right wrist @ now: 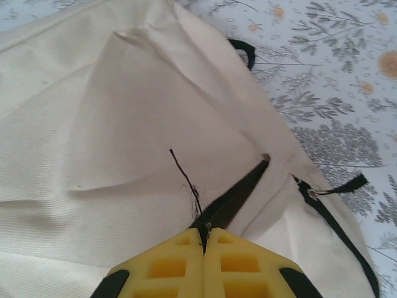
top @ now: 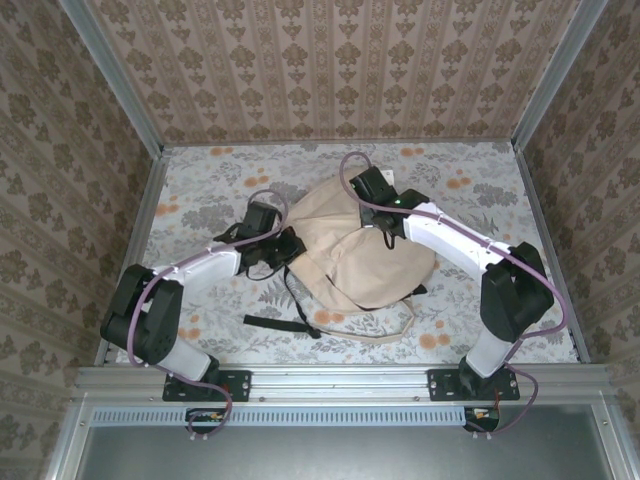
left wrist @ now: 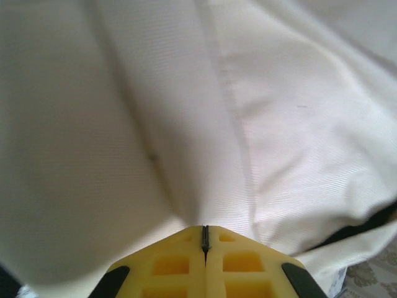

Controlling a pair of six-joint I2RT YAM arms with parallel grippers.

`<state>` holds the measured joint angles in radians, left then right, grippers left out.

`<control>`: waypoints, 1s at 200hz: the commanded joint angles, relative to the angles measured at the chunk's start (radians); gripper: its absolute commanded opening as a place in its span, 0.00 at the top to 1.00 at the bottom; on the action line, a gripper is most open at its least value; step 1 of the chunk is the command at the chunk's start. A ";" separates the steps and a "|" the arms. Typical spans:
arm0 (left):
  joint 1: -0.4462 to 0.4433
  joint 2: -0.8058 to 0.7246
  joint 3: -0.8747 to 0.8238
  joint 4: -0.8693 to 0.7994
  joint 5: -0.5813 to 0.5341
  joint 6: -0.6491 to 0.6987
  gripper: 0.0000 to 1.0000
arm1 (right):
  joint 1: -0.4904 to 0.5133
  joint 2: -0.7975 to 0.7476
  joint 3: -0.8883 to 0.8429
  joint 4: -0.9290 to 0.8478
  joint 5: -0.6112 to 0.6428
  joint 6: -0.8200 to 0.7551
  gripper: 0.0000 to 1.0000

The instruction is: Pack books, pencil case, and school supplies into a backpack

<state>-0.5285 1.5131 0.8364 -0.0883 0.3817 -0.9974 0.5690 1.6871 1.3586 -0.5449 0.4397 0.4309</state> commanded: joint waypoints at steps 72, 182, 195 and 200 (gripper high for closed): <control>-0.194 0.104 0.330 -0.235 -0.066 0.350 0.58 | -0.073 -0.084 -0.055 0.086 -0.288 0.023 1.00; -0.208 0.245 0.444 -0.360 0.002 0.605 0.70 | -0.095 -0.078 -0.064 0.092 -0.334 0.040 1.00; -0.208 0.254 0.457 -0.370 0.017 0.631 0.66 | -0.095 -0.078 -0.061 0.091 -0.332 0.040 1.00; -0.208 0.257 0.461 -0.372 0.021 0.641 0.66 | -0.096 -0.078 -0.060 0.091 -0.332 0.039 1.00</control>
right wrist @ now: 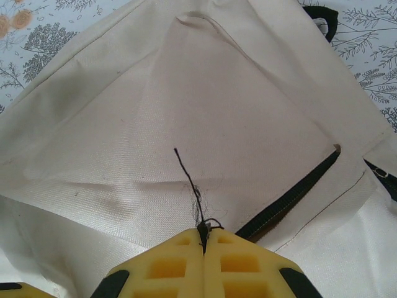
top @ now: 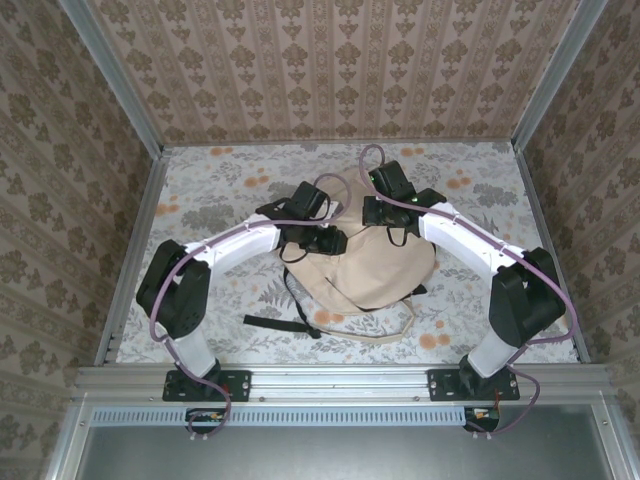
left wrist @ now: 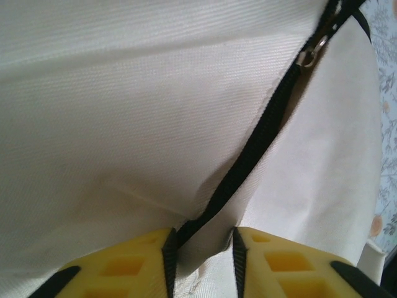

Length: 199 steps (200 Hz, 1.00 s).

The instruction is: Pack books, pencil case, and school supplies into a backpack

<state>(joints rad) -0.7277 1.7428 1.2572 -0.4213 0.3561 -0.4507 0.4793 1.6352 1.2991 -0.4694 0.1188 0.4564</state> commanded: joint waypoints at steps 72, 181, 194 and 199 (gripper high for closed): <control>-0.006 0.022 0.052 -0.088 -0.041 0.128 0.99 | -0.022 -0.024 0.004 0.006 0.043 0.017 1.00; 0.041 -0.102 -0.071 -0.162 -0.108 0.123 1.00 | -0.084 0.010 0.093 -0.113 0.303 0.016 1.00; 0.046 -0.111 -0.076 -0.167 -0.116 0.121 1.00 | -0.102 0.028 0.105 -0.114 0.303 0.011 1.00; 0.050 -0.115 -0.079 -0.167 -0.118 0.121 1.00 | -0.107 0.036 0.108 -0.110 0.305 0.011 1.00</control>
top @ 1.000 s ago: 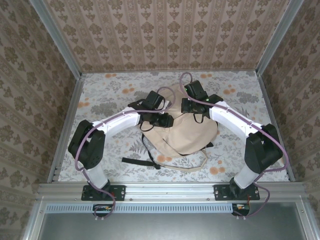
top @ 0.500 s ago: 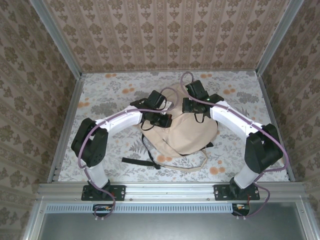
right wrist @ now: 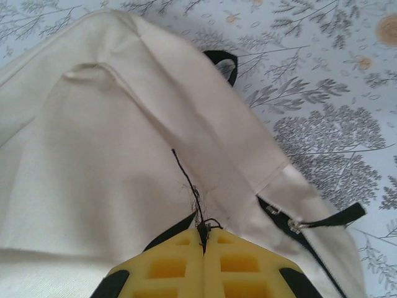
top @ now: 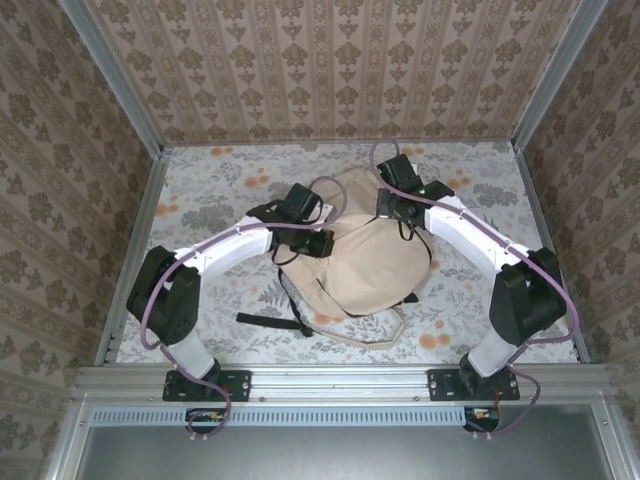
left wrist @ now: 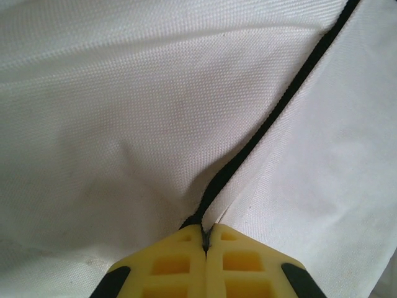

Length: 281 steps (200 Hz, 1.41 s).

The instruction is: Pack books, pencil case, and school supplies into a backpack

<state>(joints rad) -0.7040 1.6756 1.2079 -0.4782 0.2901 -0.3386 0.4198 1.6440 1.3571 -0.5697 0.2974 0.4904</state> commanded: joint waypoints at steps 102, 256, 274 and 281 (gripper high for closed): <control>0.092 -0.067 -0.031 -0.094 -0.089 -0.002 1.00 | -0.143 0.145 0.070 -0.062 0.152 0.038 1.00; 0.278 0.032 0.179 0.001 -0.155 -0.121 0.52 | -0.124 0.011 -0.100 0.209 -0.345 0.085 0.89; 0.302 -0.010 0.171 -0.015 -0.142 -0.130 0.40 | -0.125 -0.058 -0.096 0.193 -0.331 0.068 0.53; 0.313 -0.032 0.166 -0.019 -0.143 -0.132 0.37 | -0.125 -0.091 -0.097 0.186 -0.313 0.061 0.41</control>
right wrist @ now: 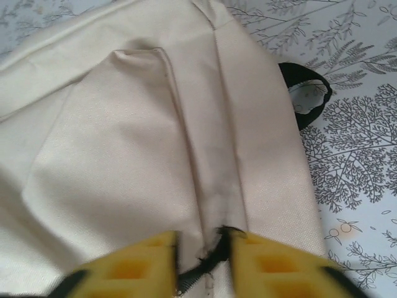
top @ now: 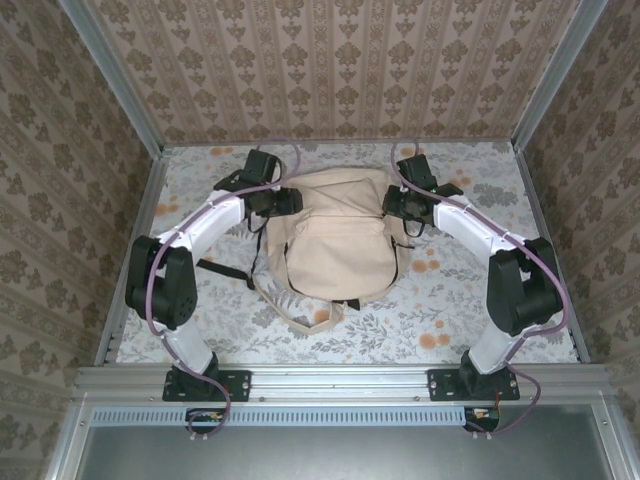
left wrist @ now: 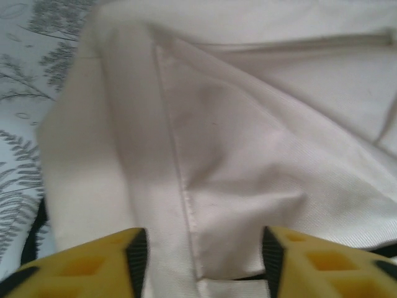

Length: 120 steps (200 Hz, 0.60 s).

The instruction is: Pack books, pencil case, and school supplies into a backpack

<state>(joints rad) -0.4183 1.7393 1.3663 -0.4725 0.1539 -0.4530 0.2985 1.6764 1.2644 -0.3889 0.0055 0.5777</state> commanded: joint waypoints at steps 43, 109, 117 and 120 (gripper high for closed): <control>0.132 -0.264 -0.069 -0.010 -0.035 0.003 0.28 | -0.012 -0.343 -0.034 -0.003 0.174 -0.143 0.11; 0.372 -0.446 -0.344 0.148 -0.243 -0.007 0.00 | -0.097 -0.526 -0.231 0.126 0.571 -0.249 0.00; 0.383 -0.460 -0.374 0.171 -0.271 0.018 0.00 | -0.122 -0.534 -0.248 0.126 0.579 -0.239 0.00; 0.384 -0.465 -0.384 0.177 -0.293 0.027 0.00 | -0.132 -0.539 -0.256 0.126 0.579 -0.235 0.00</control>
<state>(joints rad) -0.0616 1.3113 1.0561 -0.3714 -0.0040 -0.4637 0.2241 1.1667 1.0626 -0.2943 0.4335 0.3653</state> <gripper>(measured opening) 0.993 0.995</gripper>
